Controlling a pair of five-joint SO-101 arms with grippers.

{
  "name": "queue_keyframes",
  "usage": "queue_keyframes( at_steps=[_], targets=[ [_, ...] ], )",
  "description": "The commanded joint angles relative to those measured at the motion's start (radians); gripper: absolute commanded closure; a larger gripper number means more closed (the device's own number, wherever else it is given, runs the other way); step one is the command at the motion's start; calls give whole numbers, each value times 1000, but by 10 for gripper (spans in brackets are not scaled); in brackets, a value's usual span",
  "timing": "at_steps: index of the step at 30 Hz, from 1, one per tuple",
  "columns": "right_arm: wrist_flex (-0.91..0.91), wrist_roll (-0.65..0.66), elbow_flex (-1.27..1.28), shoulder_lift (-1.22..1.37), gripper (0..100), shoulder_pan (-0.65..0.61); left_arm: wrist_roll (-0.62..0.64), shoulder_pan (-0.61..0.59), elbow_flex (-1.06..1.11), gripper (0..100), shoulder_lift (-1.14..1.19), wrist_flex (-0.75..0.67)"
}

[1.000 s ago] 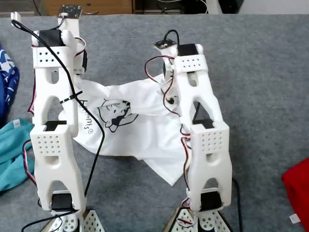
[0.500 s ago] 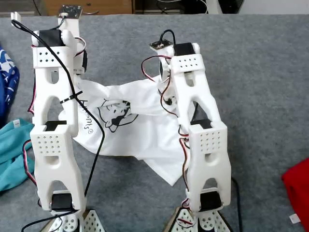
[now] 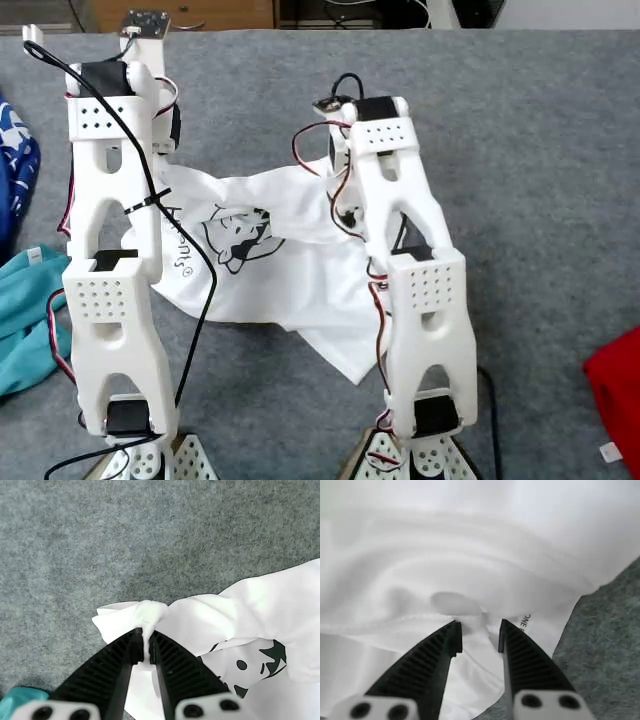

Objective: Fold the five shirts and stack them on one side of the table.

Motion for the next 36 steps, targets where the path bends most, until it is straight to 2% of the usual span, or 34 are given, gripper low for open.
queue_keyframes(
  at_steps=[1, 3, 8, 21, 36],
  targets=[
    [8, -9, -45, -4, 854, -7, 5, 3, -2, 980, -12, 11],
    [9, -9, -45, -4, 860, -7, 5, 3, -2, 980, -12, 11],
    [9, -9, -45, -1, 963, -7, 5, 3, -2, 980, -12, 11],
    [35, -9, -53, -7, 965, -5, 5, 3, -2, 980, -12, 11],
    [48, -9, -418, -94, 995, 47, 6, -6, -12, 980, -19, 9]
  ],
)
